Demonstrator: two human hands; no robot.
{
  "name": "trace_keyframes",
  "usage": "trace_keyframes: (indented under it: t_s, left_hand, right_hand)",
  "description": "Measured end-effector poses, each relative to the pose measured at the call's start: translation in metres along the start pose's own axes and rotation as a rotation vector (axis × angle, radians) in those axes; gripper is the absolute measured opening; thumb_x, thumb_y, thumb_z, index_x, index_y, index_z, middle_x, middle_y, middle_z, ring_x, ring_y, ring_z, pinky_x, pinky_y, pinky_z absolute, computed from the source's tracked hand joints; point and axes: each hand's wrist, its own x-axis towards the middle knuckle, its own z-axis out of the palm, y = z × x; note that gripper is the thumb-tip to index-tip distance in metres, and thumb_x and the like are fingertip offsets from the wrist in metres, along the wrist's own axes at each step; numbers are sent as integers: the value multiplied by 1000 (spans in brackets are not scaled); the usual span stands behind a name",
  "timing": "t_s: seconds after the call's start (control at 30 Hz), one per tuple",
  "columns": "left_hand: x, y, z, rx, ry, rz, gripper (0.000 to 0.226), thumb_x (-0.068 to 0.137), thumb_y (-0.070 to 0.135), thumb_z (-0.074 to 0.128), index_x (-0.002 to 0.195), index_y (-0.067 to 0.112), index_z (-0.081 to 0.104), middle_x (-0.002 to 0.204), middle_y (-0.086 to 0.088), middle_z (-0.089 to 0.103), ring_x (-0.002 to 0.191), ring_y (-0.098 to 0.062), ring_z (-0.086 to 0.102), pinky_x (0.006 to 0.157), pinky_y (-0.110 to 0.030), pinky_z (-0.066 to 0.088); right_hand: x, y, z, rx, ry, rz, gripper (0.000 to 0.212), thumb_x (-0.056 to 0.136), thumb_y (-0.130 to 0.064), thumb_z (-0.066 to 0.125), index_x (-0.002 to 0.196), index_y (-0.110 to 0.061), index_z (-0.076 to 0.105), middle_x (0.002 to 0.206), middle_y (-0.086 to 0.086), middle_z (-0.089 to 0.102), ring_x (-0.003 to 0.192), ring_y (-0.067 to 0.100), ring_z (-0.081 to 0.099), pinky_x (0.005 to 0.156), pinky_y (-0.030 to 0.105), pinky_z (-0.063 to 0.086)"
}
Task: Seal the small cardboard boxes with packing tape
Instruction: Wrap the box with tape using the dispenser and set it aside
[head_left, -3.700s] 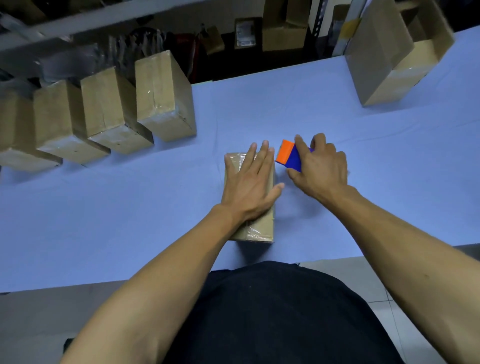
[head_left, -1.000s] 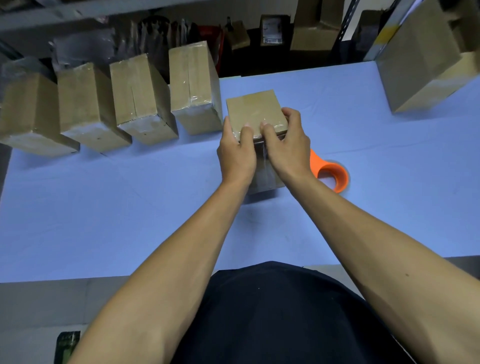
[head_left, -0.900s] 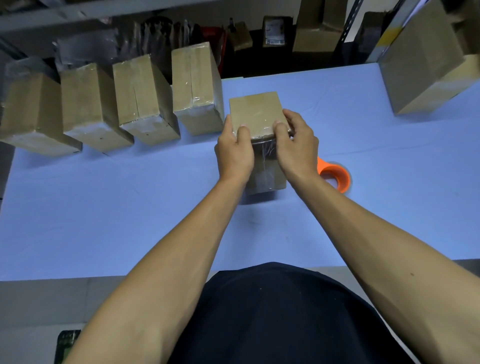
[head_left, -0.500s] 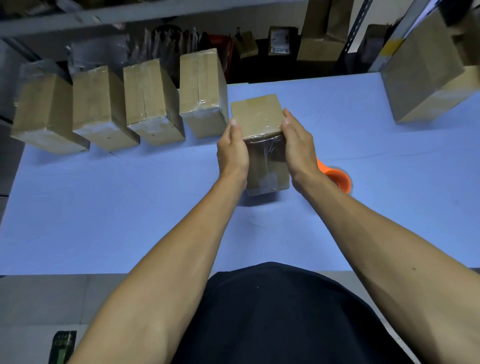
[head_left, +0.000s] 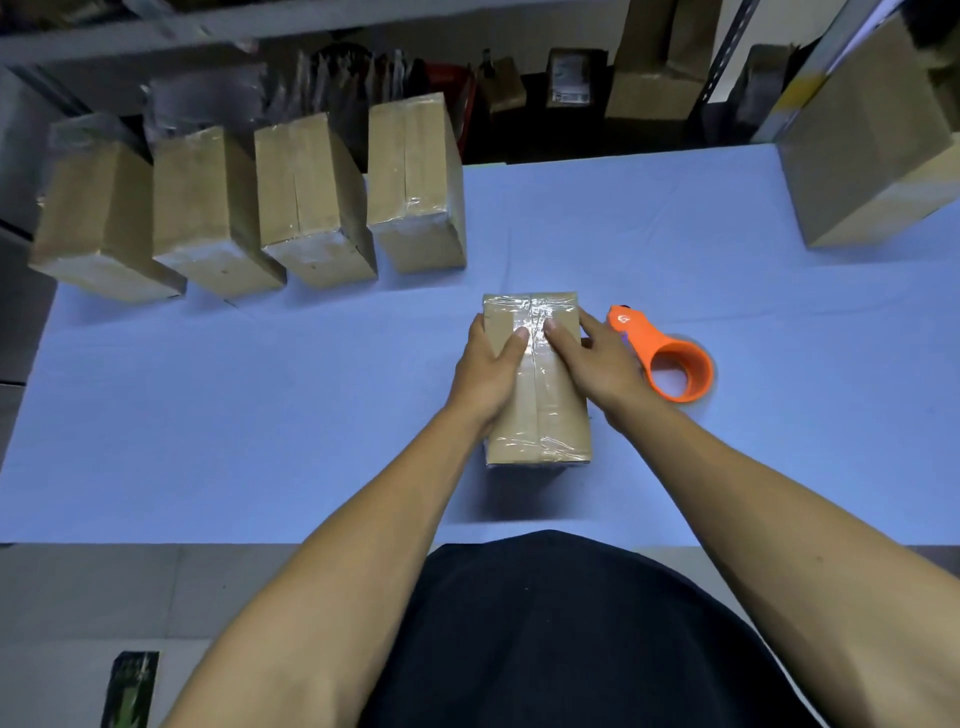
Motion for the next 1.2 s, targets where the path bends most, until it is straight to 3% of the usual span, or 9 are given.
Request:
trace_keyframes:
  t_s: [0.1,0.17,0.3,0.4,0.57,0.8,0.93,1.07,1.2]
  left_hand:
    - [8,-6,1,-31,58,4,45,84,50,59,123,29,52,114,9,68,104,-17,68,95,-46,54]
    - [13,-4,6,-86,150,-7,48,89,44,58,131,22,50,121,3,66,107,-19,66,98,-46,52]
    - [15,11,11,43,328,20,68,96,35,53,154,23,22,162,-6,26,146,-23,31,120,-41,27]
    - [26,17,-4,417,236,224,78,97,30,58,159,18,12,167,-4,4,154,-23,3,121,-39,8]
    - [34,19,-36,629,145,325,60,91,50,63,141,20,50,139,-5,53,127,-26,51,104,-38,42]
    - [6,17,-24,701,330,140,68,89,63,56,144,26,41,136,-3,49,120,-29,55,86,-36,41]
    - [-7,11,-31,809,238,99,79,89,63,56,152,26,26,146,-5,38,131,-31,43,93,-38,39]
    - [0,13,-37,1020,31,541,88,88,57,61,158,27,17,166,-5,4,153,-27,-2,120,-54,5]
    - [13,16,-37,1227,-154,602,72,96,62,43,157,34,19,167,0,9,153,-24,7,121,-54,2]
  right_hand:
    - [4,2,3,-49,-29,23,57,79,-68,57,129,-40,57,115,-10,71,104,11,68,97,42,53]
    - [6,-2,-2,-84,-47,25,70,80,-61,62,143,-35,48,130,-9,63,115,9,62,104,38,48]
    - [2,-1,-23,-204,-70,11,54,89,-46,65,140,-36,52,131,-9,60,119,10,58,105,37,46]
    - [-1,5,-34,-295,-117,-6,35,93,-47,53,128,-48,59,120,-19,67,115,8,60,106,40,45]
    - [4,0,-34,-348,101,3,55,95,-50,57,142,-22,52,142,-1,54,131,20,49,106,31,36]
    - [9,1,-33,-107,313,75,79,85,-41,72,149,-16,34,141,5,52,129,26,51,108,39,41]
    - [12,-5,-30,-155,264,34,70,90,-37,67,150,-17,36,148,2,48,134,22,46,110,32,36]
    - [17,-13,-27,-177,92,-18,69,96,-30,61,156,-24,28,158,-2,35,144,17,35,116,30,30]
    - [15,-14,-26,-186,29,-28,73,98,-30,57,159,-25,19,160,1,32,144,19,35,117,37,32]
